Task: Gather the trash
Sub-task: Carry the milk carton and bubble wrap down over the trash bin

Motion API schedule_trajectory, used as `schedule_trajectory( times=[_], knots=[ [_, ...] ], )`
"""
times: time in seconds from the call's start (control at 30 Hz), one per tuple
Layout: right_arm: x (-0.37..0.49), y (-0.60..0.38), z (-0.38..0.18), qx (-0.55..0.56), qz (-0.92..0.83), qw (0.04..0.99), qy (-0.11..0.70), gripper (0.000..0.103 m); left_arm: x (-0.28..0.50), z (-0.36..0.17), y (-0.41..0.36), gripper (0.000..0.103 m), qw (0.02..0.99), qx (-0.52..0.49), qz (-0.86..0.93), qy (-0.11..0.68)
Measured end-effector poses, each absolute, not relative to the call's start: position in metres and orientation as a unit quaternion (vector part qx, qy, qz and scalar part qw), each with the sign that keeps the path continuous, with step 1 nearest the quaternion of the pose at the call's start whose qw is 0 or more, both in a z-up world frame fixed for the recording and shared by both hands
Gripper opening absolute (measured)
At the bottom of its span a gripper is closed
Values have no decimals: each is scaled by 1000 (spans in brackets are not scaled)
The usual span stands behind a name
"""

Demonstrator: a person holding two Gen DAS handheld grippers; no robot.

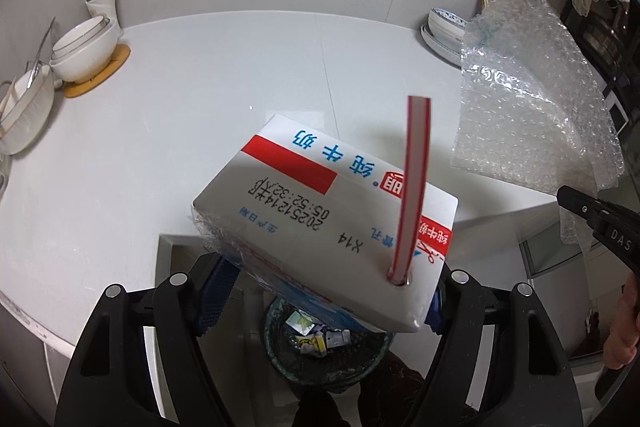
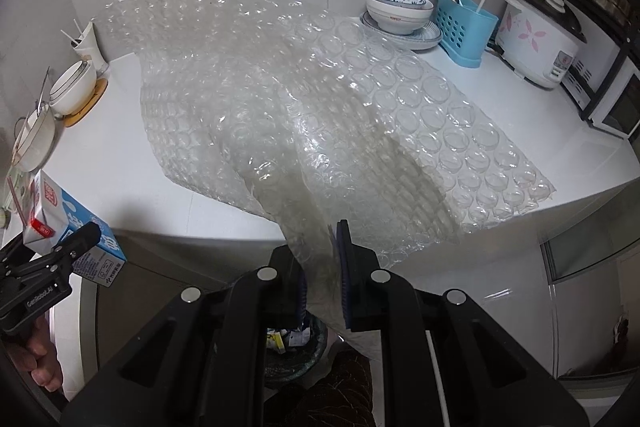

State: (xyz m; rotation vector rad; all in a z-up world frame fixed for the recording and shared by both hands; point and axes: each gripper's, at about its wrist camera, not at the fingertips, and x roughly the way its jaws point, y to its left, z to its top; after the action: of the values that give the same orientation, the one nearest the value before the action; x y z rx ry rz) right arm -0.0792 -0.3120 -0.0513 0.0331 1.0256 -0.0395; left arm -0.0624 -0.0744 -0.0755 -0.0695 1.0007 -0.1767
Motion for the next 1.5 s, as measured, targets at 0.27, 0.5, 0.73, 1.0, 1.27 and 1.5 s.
schedule_trajectory(
  times=[0.27,0.5,0.73,1.0,1.27,1.5],
  knots=[
    [-125,-321,-67,10,-17,863,506,12,-89,-102,-74,73,865,-34,-85,494],
    [-157,-321,-98,3,-9,854,519,12,-107,-136,-77,73,858,-33,-88,505],
    [-169,-314,-147,-11,1,845,535,12,-116,-171,-86,73,851,-33,-91,516],
    [-162,-315,-199,-12,5,824,566,12,-112,-214,-93,73,842,-29,-91,530],
    [-145,-326,-228,-15,-16,807,590,12,-104,-256,-110,73,828,-9,-99,551],
    [-142,-333,-228,-17,-34,805,592,12,-103,-280,-126,73,819,10,-117,562]
  ],
)
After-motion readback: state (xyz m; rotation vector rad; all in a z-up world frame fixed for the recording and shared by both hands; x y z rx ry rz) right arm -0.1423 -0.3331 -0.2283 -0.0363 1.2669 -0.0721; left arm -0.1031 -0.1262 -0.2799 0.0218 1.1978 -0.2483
